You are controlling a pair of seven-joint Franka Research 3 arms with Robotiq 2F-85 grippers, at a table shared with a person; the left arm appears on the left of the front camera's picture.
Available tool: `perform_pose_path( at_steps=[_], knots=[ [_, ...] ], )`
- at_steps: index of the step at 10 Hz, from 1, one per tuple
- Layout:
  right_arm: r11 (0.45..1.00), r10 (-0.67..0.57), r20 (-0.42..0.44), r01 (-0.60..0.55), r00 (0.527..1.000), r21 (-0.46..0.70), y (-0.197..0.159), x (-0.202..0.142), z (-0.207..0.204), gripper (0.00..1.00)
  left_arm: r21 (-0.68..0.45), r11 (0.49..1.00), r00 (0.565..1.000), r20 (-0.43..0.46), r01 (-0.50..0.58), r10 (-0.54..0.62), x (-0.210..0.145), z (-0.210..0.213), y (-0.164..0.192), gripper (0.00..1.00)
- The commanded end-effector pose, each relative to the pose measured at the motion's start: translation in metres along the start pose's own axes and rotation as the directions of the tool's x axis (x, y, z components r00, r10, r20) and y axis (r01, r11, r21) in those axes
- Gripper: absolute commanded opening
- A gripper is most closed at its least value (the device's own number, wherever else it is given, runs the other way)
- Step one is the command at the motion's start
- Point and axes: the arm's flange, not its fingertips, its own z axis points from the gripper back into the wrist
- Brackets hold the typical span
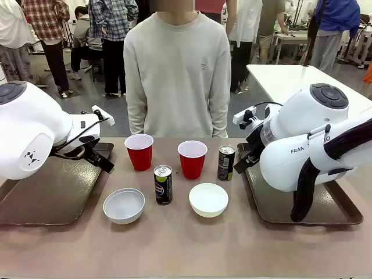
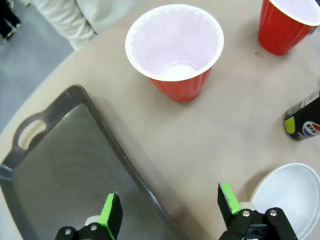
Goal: Prepare tableware on both trays.
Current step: Pick up a Picnic Bowl from the table and place it on a Handle tray.
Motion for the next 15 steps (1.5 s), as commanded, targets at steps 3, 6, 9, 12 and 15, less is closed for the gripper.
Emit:
perform_pose_path(
  at_steps=[3,6,9,12,15],
  knots=[
    [1.000,0.000,0.000,0.000,1.000,0.000,0.000,0.000,0.000,1.00,0.000,1.000,1.000,0.000,0.000,0.000,0.000,0.000,0.000,1.00],
    [1.000,0.000,0.000,0.000,1.000,0.000,0.000,0.000,0.000,1.00,0.000,1.000,1.000,0.000,0.000,0.000,0.000,0.000,0.000,1.00],
    [1.000,0.000,0.000,0.000,1.000,0.000,0.000,0.000,0.000,1.00,0.000,1.000,1.000,0.000,0.000,0.000,0.000,0.000,0.000,1.00],
    [1.000,0.000,0.000,0.000,1.000,0.000,0.000,0.000,0.000,1.00,0.000,1.000,1.000,0.000,0.000,0.000,0.000,0.000,0.000,1.00],
    [0.996,0.086,0.028,-0.085,0.996,-0.007,0.020,0.000,0.021,1.00,0.029,0.996,0.995,0.035,0.088,-0.089,-0.013,0.042,-0.014,1.00]
  ],
)
